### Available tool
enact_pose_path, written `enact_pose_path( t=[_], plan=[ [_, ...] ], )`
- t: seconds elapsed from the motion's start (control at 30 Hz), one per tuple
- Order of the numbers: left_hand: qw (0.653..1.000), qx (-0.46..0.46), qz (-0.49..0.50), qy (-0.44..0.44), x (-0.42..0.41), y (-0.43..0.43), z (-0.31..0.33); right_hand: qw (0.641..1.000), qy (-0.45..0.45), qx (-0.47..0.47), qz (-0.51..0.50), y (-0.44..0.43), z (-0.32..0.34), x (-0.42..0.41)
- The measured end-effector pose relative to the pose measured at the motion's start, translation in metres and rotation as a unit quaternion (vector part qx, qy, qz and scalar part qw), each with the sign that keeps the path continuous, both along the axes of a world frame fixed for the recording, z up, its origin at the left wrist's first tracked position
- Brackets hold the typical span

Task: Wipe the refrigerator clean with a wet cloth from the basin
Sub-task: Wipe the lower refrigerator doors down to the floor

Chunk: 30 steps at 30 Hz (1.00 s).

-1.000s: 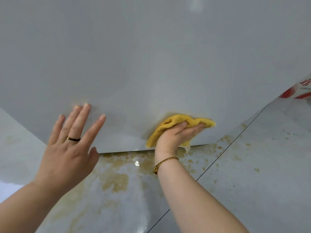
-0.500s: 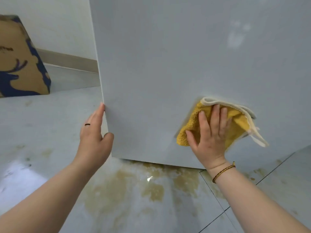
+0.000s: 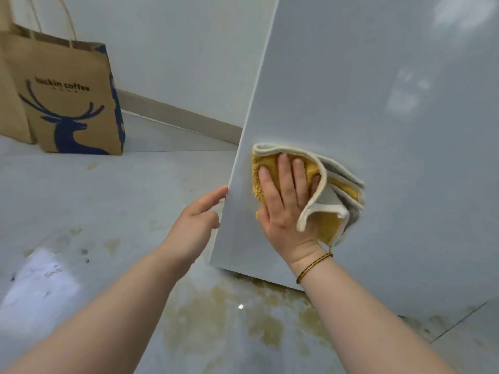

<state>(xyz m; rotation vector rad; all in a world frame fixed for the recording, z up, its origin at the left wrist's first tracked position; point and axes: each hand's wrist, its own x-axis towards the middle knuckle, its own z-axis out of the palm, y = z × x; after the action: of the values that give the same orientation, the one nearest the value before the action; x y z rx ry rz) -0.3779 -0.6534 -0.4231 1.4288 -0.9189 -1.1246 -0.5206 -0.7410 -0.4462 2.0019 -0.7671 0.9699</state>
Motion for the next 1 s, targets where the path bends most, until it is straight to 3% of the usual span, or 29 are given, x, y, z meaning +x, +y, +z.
enact_pose_path(
  t=[0.1, 0.23, 0.4, 0.5, 0.53, 0.57, 0.63, 0.67, 0.77, 0.87, 0.93, 1.0],
  plan=[
    [1.0, -0.007, 0.009, 0.023, 0.002, -0.002, 0.0, 0.998, 0.057, 0.028, 0.027, 0.002, -0.017, 0.012],
    [1.0, 0.002, 0.003, 0.031, 0.008, 0.0, -0.004, 0.977, 0.205, 0.056, 0.001, 0.004, -0.045, 0.011],
    [0.999, 0.03, 0.01, 0.02, 0.004, 0.005, -0.015, 0.973, 0.16, 0.148, 0.076, 0.027, -0.028, 0.013],
    [0.998, 0.004, 0.066, -0.014, -0.001, 0.005, -0.014, 0.938, 0.055, 0.317, 0.129, 0.052, -0.016, 0.007],
    [0.994, -0.028, 0.09, -0.061, -0.001, 0.005, -0.012, 0.902, -0.028, 0.409, 0.14, 0.061, -0.007, 0.002],
    [0.984, -0.072, 0.107, -0.12, -0.004, 0.005, -0.009, 0.843, -0.126, 0.507, 0.127, 0.069, 0.006, -0.008],
    [0.956, -0.156, 0.135, -0.209, -0.009, 0.007, -0.001, 0.688, -0.279, 0.661, 0.104, 0.077, 0.03, -0.027],
    [0.945, -0.187, 0.136, -0.233, -0.012, 0.009, 0.005, 0.639, -0.321, 0.692, 0.096, 0.076, 0.041, -0.039],
    [0.928, -0.262, 0.064, -0.257, -0.032, 0.011, 0.024, 0.541, -0.376, 0.745, 0.108, 0.072, 0.071, -0.07],
    [0.928, -0.263, -0.068, -0.253, -0.061, 0.011, 0.047, 0.446, -0.422, 0.772, 0.162, 0.078, 0.092, -0.097],
    [0.946, -0.205, -0.122, -0.219, -0.074, 0.01, 0.058, 0.403, -0.436, 0.779, 0.201, 0.082, 0.102, -0.109],
    [0.957, -0.175, -0.13, -0.193, -0.086, 0.008, 0.069, 0.388, -0.444, 0.776, 0.223, 0.085, 0.114, -0.121]
  ],
)
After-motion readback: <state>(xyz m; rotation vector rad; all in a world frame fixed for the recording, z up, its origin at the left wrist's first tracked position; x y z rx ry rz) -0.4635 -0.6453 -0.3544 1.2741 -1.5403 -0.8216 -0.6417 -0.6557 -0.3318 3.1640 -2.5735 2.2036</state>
